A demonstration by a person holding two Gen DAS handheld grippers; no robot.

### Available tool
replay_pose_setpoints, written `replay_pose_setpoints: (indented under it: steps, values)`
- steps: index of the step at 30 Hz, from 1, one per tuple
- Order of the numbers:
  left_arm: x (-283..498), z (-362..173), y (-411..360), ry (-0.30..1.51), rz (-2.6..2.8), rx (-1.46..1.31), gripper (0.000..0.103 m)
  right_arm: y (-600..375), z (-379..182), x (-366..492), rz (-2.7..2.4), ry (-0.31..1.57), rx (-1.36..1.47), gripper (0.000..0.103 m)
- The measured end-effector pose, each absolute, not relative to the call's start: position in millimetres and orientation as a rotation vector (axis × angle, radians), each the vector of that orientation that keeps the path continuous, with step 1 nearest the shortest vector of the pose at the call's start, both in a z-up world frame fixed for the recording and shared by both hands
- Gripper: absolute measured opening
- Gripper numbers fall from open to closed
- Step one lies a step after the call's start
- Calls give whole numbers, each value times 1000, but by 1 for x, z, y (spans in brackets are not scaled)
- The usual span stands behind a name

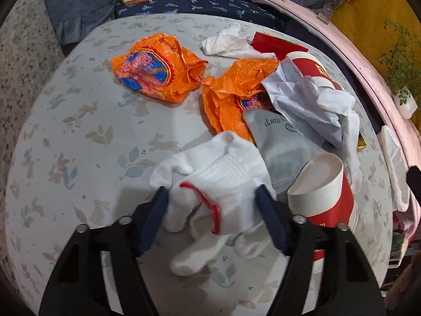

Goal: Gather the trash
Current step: 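Grasp the white glove with the left gripper while the right gripper grasps another white glove, then carry both gloves to the wastebasket and open both grippers over it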

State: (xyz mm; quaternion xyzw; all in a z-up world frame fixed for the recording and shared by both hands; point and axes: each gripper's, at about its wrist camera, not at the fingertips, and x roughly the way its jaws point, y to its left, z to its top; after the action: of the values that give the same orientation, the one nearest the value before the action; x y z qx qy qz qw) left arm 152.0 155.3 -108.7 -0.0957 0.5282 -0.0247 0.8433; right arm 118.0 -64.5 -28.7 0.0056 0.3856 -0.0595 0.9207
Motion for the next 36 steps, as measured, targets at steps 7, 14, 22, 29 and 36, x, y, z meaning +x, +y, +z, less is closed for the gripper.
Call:
replay_pose_setpoints:
  steps: [7,14,22,29,36]
  values:
    - [153,-106,161,1116,-103,-252,20,-49,-42,153,-46,841,54,71]
    - [150,-91,164,1074,-110,-242,16,-35,-63,181,20,902,81,42]
    - [146,-70,164,1022,-91,-206,16,-33,-70,188,56,921,114,6]
    - [141,-45,150,975,-135,-189,16,-54,-30,167,32,836,149,4]
    - [138,-18,109,941,-243,-173,16,-95,16,140,-37,741,155,3]
